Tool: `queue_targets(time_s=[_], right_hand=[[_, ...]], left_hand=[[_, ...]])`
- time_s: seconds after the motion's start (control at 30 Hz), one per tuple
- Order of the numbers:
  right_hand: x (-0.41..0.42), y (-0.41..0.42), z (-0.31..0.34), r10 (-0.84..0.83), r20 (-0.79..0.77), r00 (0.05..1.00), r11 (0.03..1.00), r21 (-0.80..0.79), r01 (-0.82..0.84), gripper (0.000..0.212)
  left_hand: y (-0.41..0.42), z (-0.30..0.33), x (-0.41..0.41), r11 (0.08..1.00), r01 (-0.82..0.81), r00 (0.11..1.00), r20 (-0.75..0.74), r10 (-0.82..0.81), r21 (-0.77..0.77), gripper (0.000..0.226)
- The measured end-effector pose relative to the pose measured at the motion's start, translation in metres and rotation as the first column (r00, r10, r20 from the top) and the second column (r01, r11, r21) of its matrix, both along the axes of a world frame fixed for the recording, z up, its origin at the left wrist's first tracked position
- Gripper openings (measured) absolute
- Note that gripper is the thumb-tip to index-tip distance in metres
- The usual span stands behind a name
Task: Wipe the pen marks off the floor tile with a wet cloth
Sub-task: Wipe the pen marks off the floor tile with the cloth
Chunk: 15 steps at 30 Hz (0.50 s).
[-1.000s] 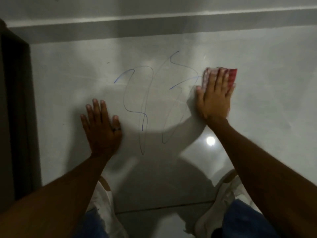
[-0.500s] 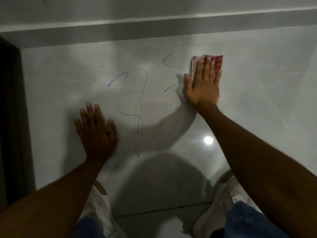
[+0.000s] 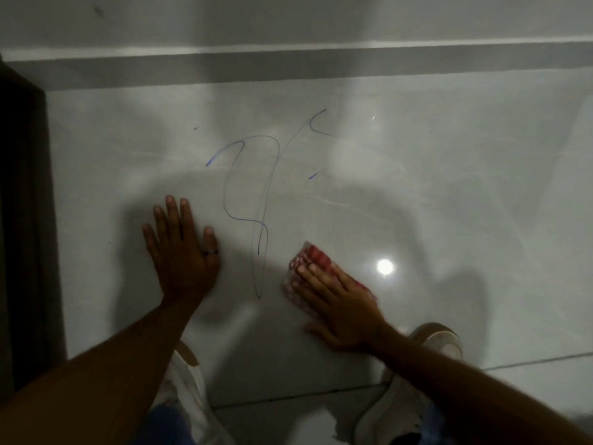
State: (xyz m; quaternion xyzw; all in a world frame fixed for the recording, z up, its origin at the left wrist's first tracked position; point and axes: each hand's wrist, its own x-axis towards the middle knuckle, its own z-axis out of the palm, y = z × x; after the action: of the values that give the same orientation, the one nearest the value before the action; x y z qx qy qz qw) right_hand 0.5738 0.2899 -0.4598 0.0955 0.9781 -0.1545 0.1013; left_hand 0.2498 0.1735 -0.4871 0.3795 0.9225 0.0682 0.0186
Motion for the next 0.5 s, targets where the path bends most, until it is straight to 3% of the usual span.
queue_targets(time_s=[0.1,0.17,0.33,0.4,0.5], right_hand=[[-0.013,0.060,-0.006,0.227,-0.086,0.970,0.974,0.006,-0.227,0.068],[-0.027,0.093,-0.008,0.190,-0.093,0.977,0.982,0.040,-0.187,0.070],[-0.088,0.169,0.005,-0.220,-0.033,0.975,0.968,0.117,0.222,0.074],[-0.118,0.198,0.013,-0.399,0.000,0.917,0.913,0.093,0.397,0.076],[-0.170,0.218,0.019,-0.661,0.023,0.750,0.749,0.067,0.659,0.085]], left_hand=[[0.001,-0.001,0.001,1.000,-0.004,1.000,-0.010,0.004,-0.006,0.069],[0.000,-0.001,0.001,1.000,-0.004,1.000,-0.008,0.004,-0.015,0.069],[0.002,0.001,0.002,1.000,0.000,1.000,-0.016,0.000,-0.014,0.069],[0.003,0.002,0.003,1.000,-0.002,1.000,-0.010,0.002,-0.009,0.069],[0.003,0.002,0.003,1.000,-0.005,1.000,-0.024,0.005,-0.003,0.069]])
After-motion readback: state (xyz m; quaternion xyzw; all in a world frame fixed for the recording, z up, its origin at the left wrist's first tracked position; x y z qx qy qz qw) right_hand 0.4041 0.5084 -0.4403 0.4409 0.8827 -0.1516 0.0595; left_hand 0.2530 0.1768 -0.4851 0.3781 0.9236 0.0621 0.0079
